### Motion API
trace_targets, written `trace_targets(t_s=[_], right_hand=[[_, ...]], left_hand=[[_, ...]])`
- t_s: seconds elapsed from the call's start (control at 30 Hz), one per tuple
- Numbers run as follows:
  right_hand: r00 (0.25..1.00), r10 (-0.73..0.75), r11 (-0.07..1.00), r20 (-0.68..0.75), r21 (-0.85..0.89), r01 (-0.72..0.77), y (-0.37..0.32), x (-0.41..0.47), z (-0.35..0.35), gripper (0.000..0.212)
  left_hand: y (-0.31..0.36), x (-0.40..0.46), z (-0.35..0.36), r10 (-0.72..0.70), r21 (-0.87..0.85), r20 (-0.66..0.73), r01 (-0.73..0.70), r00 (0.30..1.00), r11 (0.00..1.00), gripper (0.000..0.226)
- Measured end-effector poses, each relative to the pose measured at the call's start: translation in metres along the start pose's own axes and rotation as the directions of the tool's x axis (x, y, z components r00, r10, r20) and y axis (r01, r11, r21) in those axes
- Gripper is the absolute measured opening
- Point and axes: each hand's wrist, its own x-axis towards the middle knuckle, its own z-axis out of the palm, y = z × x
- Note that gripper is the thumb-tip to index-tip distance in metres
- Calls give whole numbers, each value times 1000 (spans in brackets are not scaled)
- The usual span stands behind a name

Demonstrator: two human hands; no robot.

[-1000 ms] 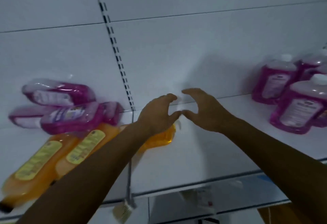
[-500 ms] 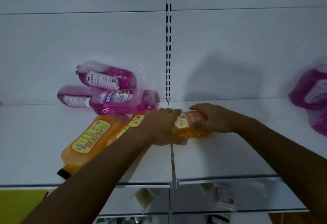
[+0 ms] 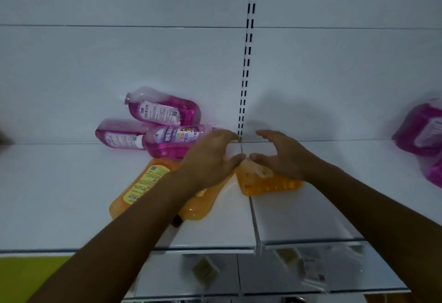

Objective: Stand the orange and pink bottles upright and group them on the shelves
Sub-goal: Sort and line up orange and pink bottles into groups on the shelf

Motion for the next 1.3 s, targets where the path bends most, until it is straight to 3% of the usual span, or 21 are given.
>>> trace_targets(t_s=[0.1,0.2,0.27,0.33,0.4,0.6,0.93,1.07,1.2,1.3], right_hand=[[994,-106,994,-24,29,106,-42,26,15,76],[989,-137,990,48,43,135,-78,50,35,80],[987,-156,987,48,49,154,-90,64,50,87],[984,-174,984,31,29,173,-87,76,64,91],[982,-190,982,17,2,190,-90,78,68,80],[984,-178,979,-33,98,180,-92,70,64,55],[981,-116,964,-154,221,149,-56,35,13,58],[964,-2,954,-266,288,81,-11,7,-28,60],[901,176,917,-396,399,-3,37,-31,-57,59],[825,310,867,-472,497,-41,77,-62,-67,58]], left_hand=[[-27,-16,-35,-90,-18,-225,88,970,996,36],[-63,-36,-58,-231,13,-341,251,911,968,41],[-85,-51,-63,-366,23,-316,393,875,919,52],[-97,-62,-62,-481,-105,-194,469,855,877,57],[-98,-66,-59,-471,-205,-95,446,877,871,51],[-92,-62,-54,-476,-278,-179,419,861,864,50],[-46,-32,-43,-417,-394,-384,263,824,881,49],[-13,10,-22,-295,-427,-347,130,890,895,55],[44,68,21,-189,-645,-166,38,968,763,74],[101,109,60,-138,-702,-155,-11,978,712,87]])
